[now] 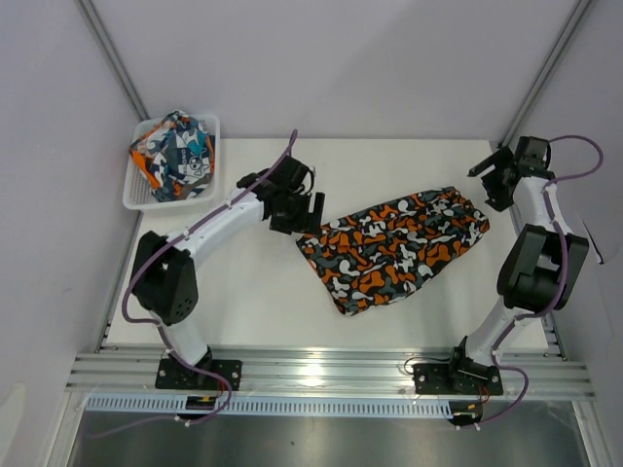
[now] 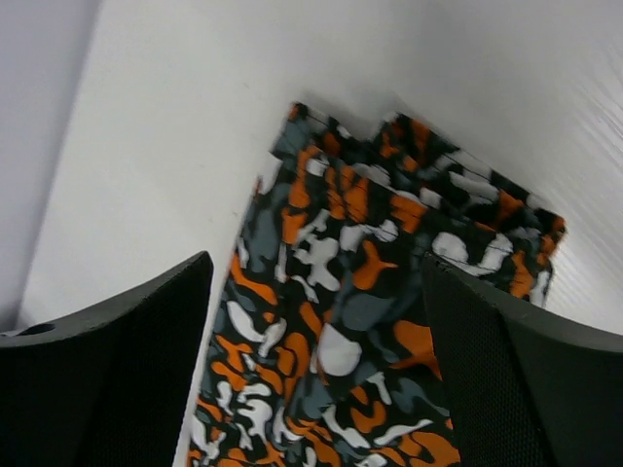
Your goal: Fold and stack the shorts
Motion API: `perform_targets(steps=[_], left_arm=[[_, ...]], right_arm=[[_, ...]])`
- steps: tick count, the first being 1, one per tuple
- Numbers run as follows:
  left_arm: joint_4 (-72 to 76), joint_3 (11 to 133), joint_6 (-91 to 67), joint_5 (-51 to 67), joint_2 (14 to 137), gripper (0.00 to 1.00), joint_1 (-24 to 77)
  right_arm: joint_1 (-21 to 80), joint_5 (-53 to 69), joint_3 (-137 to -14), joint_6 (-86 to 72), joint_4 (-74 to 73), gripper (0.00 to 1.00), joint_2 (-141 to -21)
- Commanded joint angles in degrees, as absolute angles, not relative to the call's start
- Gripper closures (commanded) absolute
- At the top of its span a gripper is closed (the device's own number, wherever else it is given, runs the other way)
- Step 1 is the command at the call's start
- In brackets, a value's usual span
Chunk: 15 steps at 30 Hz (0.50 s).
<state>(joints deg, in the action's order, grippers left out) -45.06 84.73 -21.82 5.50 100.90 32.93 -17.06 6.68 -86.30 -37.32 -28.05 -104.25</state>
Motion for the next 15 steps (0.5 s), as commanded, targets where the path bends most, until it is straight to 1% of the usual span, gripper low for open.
perform_targets(steps=[1, 5, 6, 9, 12, 15], left_arm=[[-44.38, 83.41, -24.87, -2.54, 96.33, 0.17, 35.94], [-41.84, 80.07, -26.1, -1.67, 94.14, 0.16, 38.49], [-41.23, 79.63, -26.19, -1.58, 93.43, 0.16, 39.37], [-39.3, 77.35, -27.24, -0.88, 92.2, 0.16, 42.09], [-38.15, 74.8, -27.86, -0.44, 90.71, 0.16, 42.63], [-38.05, 73.21, -27.69, -0.44, 88.51, 0.16, 42.54]], right_arm=[[-17.84, 5.97, -80.87, -34.54, -25.67, 0.14, -104.94], [-16.18, 5.54, -78.06, -33.66, -25.66, 0.19, -107.93], [-15.65, 5.1, -77.52, -33.66, -25.75, 0.24, -108.19], [-13.37, 3.69, -73.67, -33.66, -24.7, 0.32, -106.27], [-9.5, 1.68, -68.84, -32.96, -24.7, 0.35, -102.14], [-3.88, -1.22, -64.61, -32.52, -24.87, 0.36, -97.83]])
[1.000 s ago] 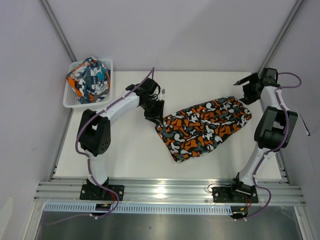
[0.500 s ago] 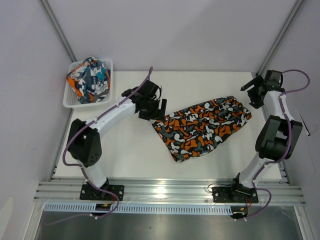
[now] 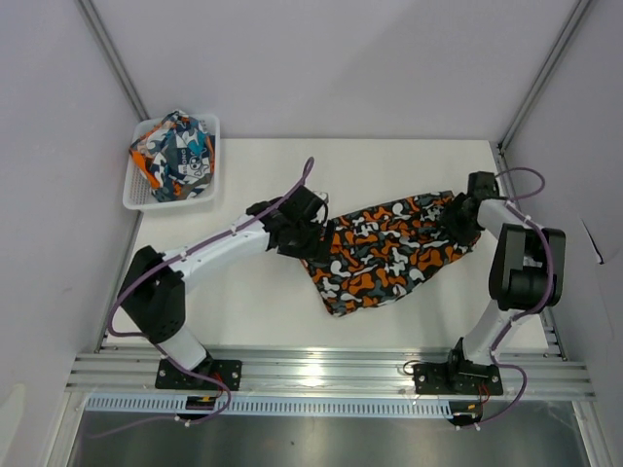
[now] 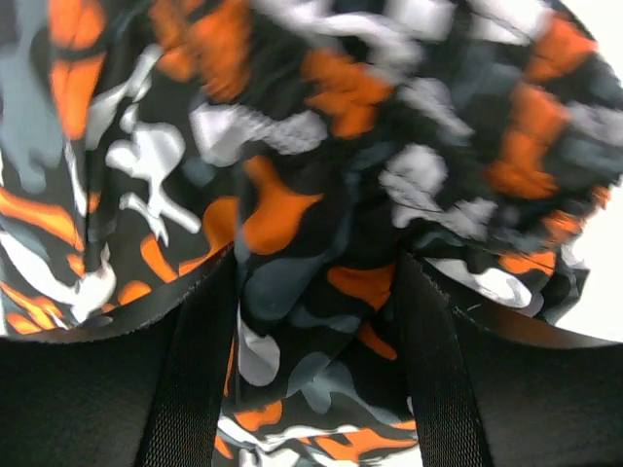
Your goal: Fold and stack the shorts
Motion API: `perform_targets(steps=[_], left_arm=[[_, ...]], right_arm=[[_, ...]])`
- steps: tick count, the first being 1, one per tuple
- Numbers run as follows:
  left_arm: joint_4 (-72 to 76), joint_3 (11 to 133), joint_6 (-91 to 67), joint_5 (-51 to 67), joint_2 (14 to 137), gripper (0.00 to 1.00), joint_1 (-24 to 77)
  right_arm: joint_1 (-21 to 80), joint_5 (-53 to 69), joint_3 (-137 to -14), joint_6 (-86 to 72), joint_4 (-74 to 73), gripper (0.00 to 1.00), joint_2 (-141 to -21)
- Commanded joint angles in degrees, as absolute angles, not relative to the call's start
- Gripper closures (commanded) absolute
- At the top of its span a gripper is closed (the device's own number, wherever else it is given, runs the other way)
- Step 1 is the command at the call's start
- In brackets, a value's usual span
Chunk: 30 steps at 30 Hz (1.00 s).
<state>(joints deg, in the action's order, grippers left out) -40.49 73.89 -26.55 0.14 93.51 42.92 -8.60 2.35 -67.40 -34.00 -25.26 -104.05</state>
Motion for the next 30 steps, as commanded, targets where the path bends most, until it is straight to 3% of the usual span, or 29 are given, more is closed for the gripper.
perform_targets(steps=[1, 6, 12, 16, 21, 25, 30], left_arm=[[-37.97, 72.95, -27.69, -0.44, 87.98, 0.16, 42.54], [-34.47, 68.31, -26.99, 4.38, 81.4, 0.16, 43.24], [-37.17, 62.95, -24.87, 0.71, 75.07, 0.16, 46.58], [-38.49, 58.21, -29.6, -4.99, 72.86, 0.16, 46.58], [-31.4, 49.14, -35.67, -4.04, 67.69, 0.18, 47.02], [-26.37, 41.14, -37.0, -3.34, 61.36, 0.19, 48.25], [-27.15, 41.04, -35.07, -5.17, 60.47, 0.2, 51.84]], right_arm=[[-2.39, -2.36, -61.64, -32.52, -24.79, 0.36, -96.69], [8.59, -5.19, -53.98, -34.62, -24.52, 0.36, -90.02], [18.01, -4.66, -49.57, -36.57, -26.62, 0.32, -83.34], [16.7, -0.71, -52.29, -32.28, -28.38, 0.3, -78.94], [15.21, -2.9, -59.31, -24.53, -32.96, 0.27, -78.4], [11.17, -1.34, -61.86, -20.66, -32.17, 0.26, -81.47], [6.86, 3.43, -64.95, -18.98, -30.15, 0.27, -88.14]])
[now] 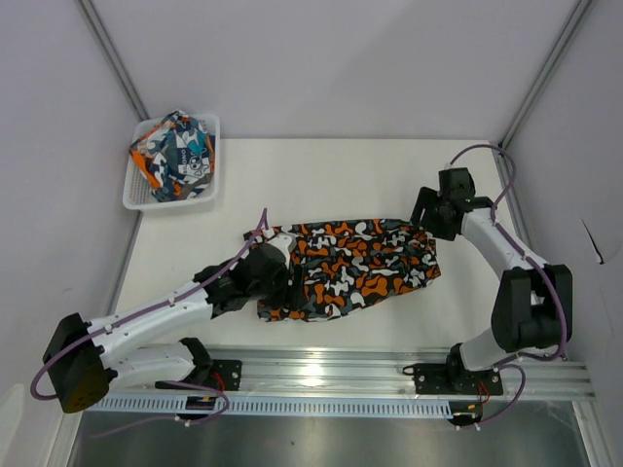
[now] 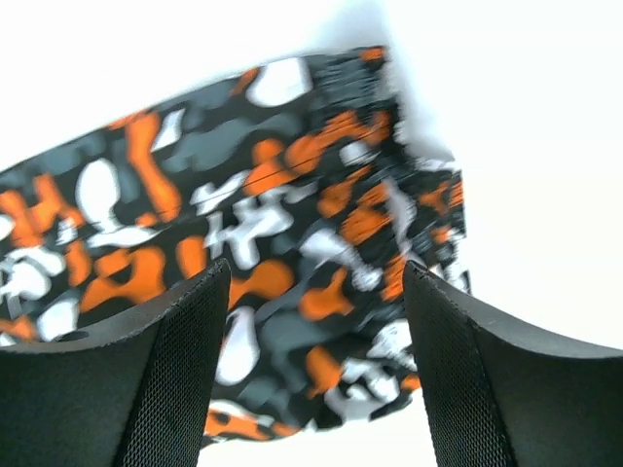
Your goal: Fold and stack the shorts
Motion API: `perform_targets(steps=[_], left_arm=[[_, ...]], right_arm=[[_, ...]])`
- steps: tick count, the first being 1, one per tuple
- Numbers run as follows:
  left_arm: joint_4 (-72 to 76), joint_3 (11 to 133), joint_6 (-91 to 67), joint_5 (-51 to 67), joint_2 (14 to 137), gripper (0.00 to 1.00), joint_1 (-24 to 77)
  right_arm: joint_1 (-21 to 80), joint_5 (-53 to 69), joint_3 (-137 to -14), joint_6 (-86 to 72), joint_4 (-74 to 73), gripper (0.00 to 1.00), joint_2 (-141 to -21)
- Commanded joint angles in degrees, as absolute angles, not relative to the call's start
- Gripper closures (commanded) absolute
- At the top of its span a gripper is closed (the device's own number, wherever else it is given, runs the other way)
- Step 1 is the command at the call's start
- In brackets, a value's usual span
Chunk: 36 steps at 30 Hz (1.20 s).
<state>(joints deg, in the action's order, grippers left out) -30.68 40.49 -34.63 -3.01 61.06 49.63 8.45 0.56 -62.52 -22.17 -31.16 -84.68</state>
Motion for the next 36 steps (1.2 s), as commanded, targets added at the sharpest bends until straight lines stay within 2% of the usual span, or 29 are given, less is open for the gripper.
perform_targets(steps=[1, 3, 6, 15, 19, 23, 28, 30, 31, 33, 34, 36], left_arm=[[-27.25, 41.04, -34.37, -5.79, 60.9, 0.21, 52.38], [-27.33, 41.31, -33.93, -7.9, 62.13, 0.23, 53.69], [-26.29, 41.05, -33.14, -10.1, 64.06, 0.31, 55.1], [-24.7, 38.76, -32.96, -13.89, 67.94, 0.37, 56.25], [-24.52, 37.88, -32.78, -13.8, 70.48, 0.4, 56.86], [-23.56, 36.74, -33.22, -13.8, 72.07, 0.41, 58.35], [-20.66, 34.02, -33.57, -13.54, 72.86, 0.53, 60.99], [-20.13, 32.61, -33.75, -13.54, 73.74, 0.62, 61.7], [-19.87, 32.35, -33.84, -13.62, 74.18, 0.67, 61.87], [-19.69, 31.9, -34.27, -13.88, 75.4, 0.8, 62.31], [-19.95, 32.08, -34.45, -13.89, 75.67, 0.84, 62.58], [-20.13, 32.52, -34.98, -14.32, 76.29, 0.9, 63.45]], right_arm=[[6.59, 2.99, -65.56, -18.98, -30.15, 0.27, -89.2], [6.15, 2.46, -67.49, -18.9, -29.97, 0.28, -92.26], [5.63, 2.72, -69.87, -18.9, -29.44, 0.32, -95.96], [5.1, 5.27, -70.67, -18.81, -29.27, 0.4, -100.55], [4.05, 7.38, -68.56, -18.9, -28.48, 0.5, -99.94], [3.69, 7.47, -66.45, -19.07, -28.74, 0.49, -98.09], [3.43, 8.35, -65.22, -18.55, -29.27, 0.47, -97.82], [3.25, 9.66, -64.69, -18.54, -28.05, 0.55, -97.39], [3.08, 10.19, -64.43, -18.81, -27.69, 0.67, -97.21], [2.38, 11.51, -64.25, -19.25, -27.25, 0.79, -96.68], [2.11, 12.04, -64.51, -19.34, -27.16, 0.9, -96.85], [1.24, 13.01, -65.91, -19.51, -27.33, 0.99, -97.2]])
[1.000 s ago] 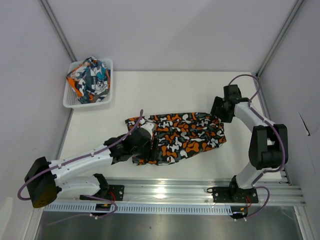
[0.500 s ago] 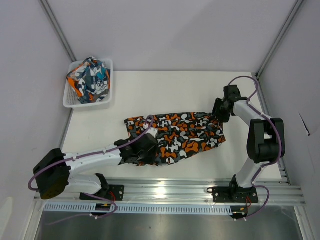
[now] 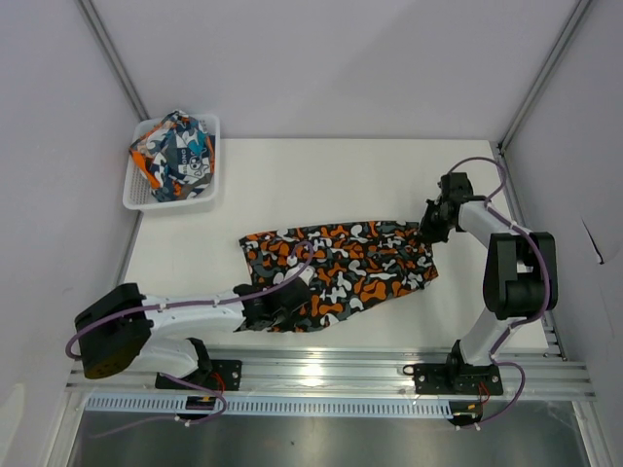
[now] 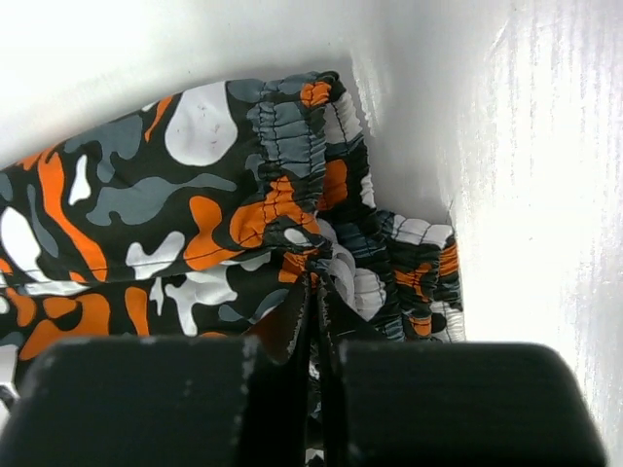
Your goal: Fold and stack the shorts
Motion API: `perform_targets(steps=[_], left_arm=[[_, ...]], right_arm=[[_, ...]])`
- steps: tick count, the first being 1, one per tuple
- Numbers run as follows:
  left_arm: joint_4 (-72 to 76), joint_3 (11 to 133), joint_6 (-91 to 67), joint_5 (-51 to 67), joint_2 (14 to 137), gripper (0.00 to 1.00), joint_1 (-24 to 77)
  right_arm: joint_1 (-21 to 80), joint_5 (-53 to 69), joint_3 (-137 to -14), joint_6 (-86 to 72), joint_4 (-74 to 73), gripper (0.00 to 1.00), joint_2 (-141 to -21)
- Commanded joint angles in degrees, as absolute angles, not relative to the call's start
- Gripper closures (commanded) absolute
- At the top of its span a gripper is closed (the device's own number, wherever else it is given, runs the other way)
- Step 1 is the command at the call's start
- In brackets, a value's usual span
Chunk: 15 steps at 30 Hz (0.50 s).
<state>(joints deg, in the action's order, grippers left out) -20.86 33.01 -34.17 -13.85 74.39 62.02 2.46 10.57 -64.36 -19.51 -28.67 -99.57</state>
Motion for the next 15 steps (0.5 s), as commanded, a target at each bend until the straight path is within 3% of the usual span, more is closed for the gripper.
perform_targets(steps=[1, 2, 15], left_arm=[[-19.95, 32.35, -35.24, -14.24, 76.38, 0.95, 63.81], [-19.95, 32.26, -35.33, -14.06, 76.55, 1.0, 63.98], [-21.8, 34.98, -37.44, -14.24, 84.02, 1.0, 70.05]], right_arm=[[0.97, 13.09, -66.61, -19.77, -27.68, 1.0, -97.73], [0.62, 13.1, -67.93, -19.86, -27.77, 1.0, -98.08], [-5.45, 20.56, -75.32, -23.2, -24.79, 1.0, -105.28]])
